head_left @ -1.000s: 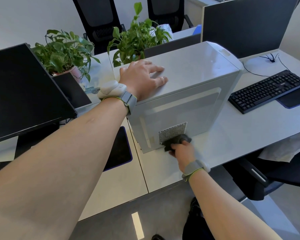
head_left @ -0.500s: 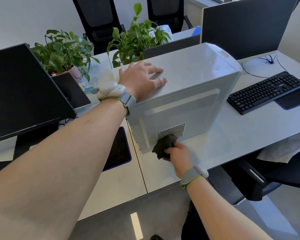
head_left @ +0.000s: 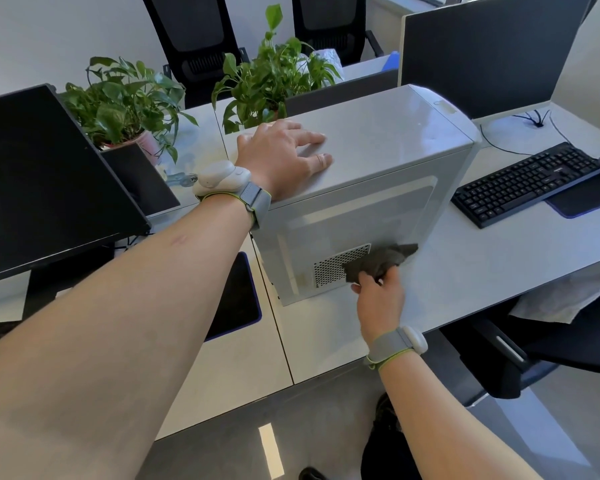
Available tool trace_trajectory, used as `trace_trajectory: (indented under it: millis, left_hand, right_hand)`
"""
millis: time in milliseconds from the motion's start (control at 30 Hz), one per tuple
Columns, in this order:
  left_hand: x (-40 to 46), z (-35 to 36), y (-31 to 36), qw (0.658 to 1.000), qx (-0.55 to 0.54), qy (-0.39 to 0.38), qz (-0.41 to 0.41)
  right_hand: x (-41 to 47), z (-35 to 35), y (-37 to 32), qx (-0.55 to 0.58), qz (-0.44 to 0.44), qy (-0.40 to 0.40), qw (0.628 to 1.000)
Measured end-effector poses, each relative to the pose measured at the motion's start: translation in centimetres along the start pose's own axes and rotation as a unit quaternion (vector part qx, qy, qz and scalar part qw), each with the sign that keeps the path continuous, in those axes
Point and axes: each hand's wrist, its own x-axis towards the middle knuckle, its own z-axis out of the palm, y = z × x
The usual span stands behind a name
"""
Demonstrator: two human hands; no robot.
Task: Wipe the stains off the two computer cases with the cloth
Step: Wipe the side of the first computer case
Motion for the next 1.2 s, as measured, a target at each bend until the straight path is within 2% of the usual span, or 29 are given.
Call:
trace_trajectory:
  millis: [100, 167, 200, 233, 333, 400, 467, 567, 633, 733, 800, 900, 967, 1100, 1167, 1200]
  left_hand:
    - [0.0, -0.1, 0.0, 1.000, -0.002, 0.001, 0.000]
    - [0.0, -0.1, 0.0, 1.000, 0.000, 0.002, 0.000]
    - [0.0, -0.1, 0.0, 1.000, -0.002, 0.002, 0.000]
    - [0.0, 0.0, 0.0, 1.000, -0.003, 0.001, 0.001]
    - [0.0, 0.1, 0.0, 1.000, -0.003, 0.002, 0.000]
    - [0.1, 0.1, -0.1, 1.000, -0.003, 0.003, 0.000]
    - [0.1, 0.1, 0.0, 1.000, -0.002, 0.002, 0.001]
    - [0.1, 0.0, 0.0, 1.000, -0.003, 0.003, 0.002]
    - [0.0, 0.0, 0.0, 1.000, -0.001, 0.005, 0.003]
    - [0.0, 0.1, 0.0, 1.000, 0.000, 0.006, 0.003]
    - [0.1, 0.1, -0.1, 1.000, 0.001, 0.009, 0.004]
    - [0.1, 0.1, 0.0, 1.000, 0.003, 0.010, 0.007]
    - [0.0, 0.1, 0.0, 1.000, 0.005, 0.011, 0.006]
    - [0.0, 0.0, 0.0, 1.000, 0.006, 0.007, 0.007]
    - [0.0, 0.0, 0.0, 1.000, 0.006, 0.006, 0.006]
    - [0.0, -0.1, 0.0, 1.000, 0.006, 0.007, 0.005]
  right_hand:
    - [-0.1, 0.5, -0.5, -0.090, -0.010, -0.091, 0.992]
    - [-0.5, 0.6, -0.4, -0.150, 0.025, -0.164, 0.975]
    - [-0.7, 0.4, -0.3, -0.145, 0.043, -0.184, 0.971]
    - [-0.9, 0.3, -0.4, -0.119, 0.052, -0.183, 0.974]
    - [-1.0, 0.3, -1.2, -0.027, 0.015, -0.070, 0.997]
    - [-0.9, 1.2, -1.4, -0.014, -0.007, -0.027, 0.999]
    - [-1.2, 2.6, -0.6, -0.068, -0.010, -0.054, 0.996]
    - [-2.4, 3.7, 0.0, -0.159, 0.041, -0.154, 0.974]
    - [-2.5, 3.2, 0.1, -0.156, 0.079, -0.175, 0.969]
    - [-2.0, 2.3, -0.3, -0.101, 0.017, -0.101, 0.990]
    - [-1.1, 2.3, -0.4, -0.082, -0.026, -0.082, 0.993]
    - [0.2, 2.8, 0.8, -0.130, -0.034, -0.053, 0.989]
    - [1.4, 3.1, 2.7, -0.195, -0.010, -0.077, 0.978]
    - [2.1, 3.7, 4.5, -0.316, 0.105, -0.144, 0.932]
    - [0.9, 3.6, 3.1, -0.331, 0.123, -0.155, 0.923]
    - [0.7, 3.8, 2.5, -0.303, 0.156, -0.159, 0.927]
